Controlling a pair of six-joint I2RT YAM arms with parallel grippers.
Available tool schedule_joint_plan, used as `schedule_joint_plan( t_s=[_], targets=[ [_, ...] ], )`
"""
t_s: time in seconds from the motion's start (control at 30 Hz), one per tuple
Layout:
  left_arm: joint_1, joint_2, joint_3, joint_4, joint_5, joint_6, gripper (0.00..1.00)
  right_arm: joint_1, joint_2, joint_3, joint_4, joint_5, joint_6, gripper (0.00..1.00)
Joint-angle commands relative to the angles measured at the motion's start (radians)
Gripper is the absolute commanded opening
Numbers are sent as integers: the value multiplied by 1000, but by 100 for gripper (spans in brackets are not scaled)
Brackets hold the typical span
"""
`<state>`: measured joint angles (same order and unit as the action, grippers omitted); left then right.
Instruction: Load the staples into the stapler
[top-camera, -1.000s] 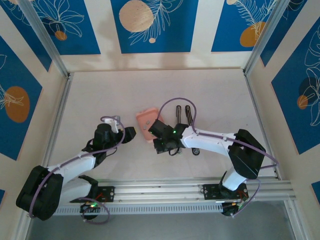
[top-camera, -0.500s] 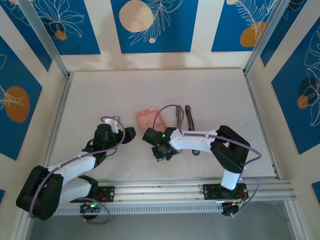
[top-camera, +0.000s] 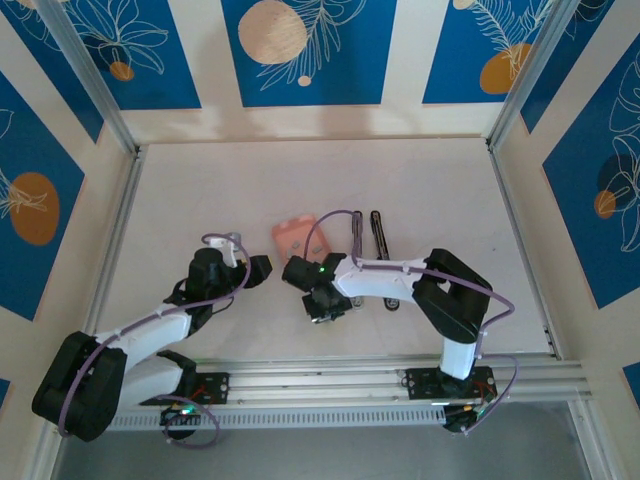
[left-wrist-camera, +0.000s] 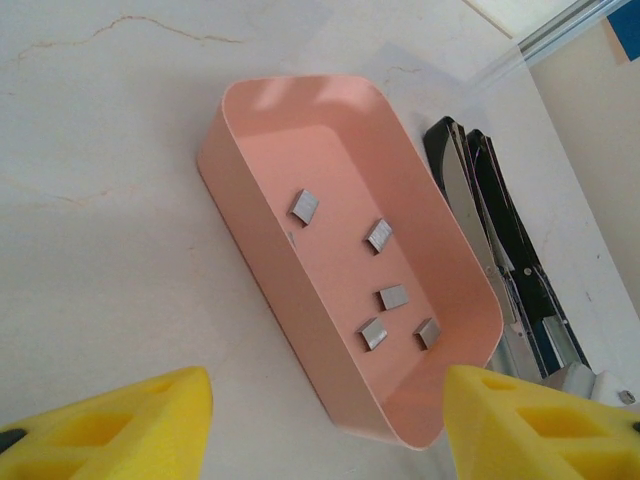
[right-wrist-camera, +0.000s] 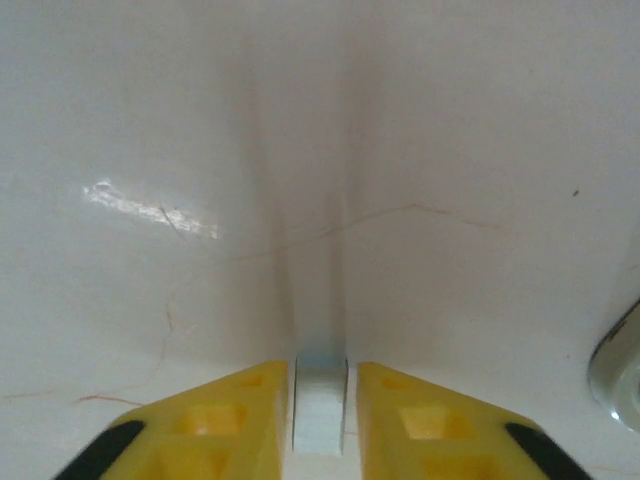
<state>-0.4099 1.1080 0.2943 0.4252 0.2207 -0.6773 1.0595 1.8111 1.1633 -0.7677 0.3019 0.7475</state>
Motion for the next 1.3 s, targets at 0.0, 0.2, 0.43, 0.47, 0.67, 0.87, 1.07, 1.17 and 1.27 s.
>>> schedule_joint_plan(
  t_s=[0.0, 0.2, 0.43, 0.47, 0.67, 0.87, 1.07, 1.17, 1.27],
  targets=[
    [3, -15, -16, -10, 8, 18, 62, 3, -6, 40, -51, -33, 13, 32],
    [4, -23, -17, -16, 8, 17, 62, -14, -31, 71, -98, -67, 45, 34],
    [3, -24, -17, -19, 9, 20, 62, -61, -12, 55, -106, -137, 84, 34],
    [4, -24, -17, -19, 9, 19, 62, -64, -9, 53, -102, -145, 84, 34],
    [4, -22, -16, -19, 9, 20, 62, -66, 19, 68, -97, -156, 74, 34],
    [3, -22, -15, -19, 8, 24, 62, -66, 43, 76, -101, -145, 69, 34],
    [3, -20, -15, -14, 9, 23, 62, -60, 68, 88, -96, -145, 66, 33],
    [3, -19, -15, -13, 9, 22, 62, -55, 77, 94, -93, -143, 66, 33],
    [3, -20, -14, -13, 9, 24, 62, -54, 85, 99, -96, -135, 65, 31]
  ],
)
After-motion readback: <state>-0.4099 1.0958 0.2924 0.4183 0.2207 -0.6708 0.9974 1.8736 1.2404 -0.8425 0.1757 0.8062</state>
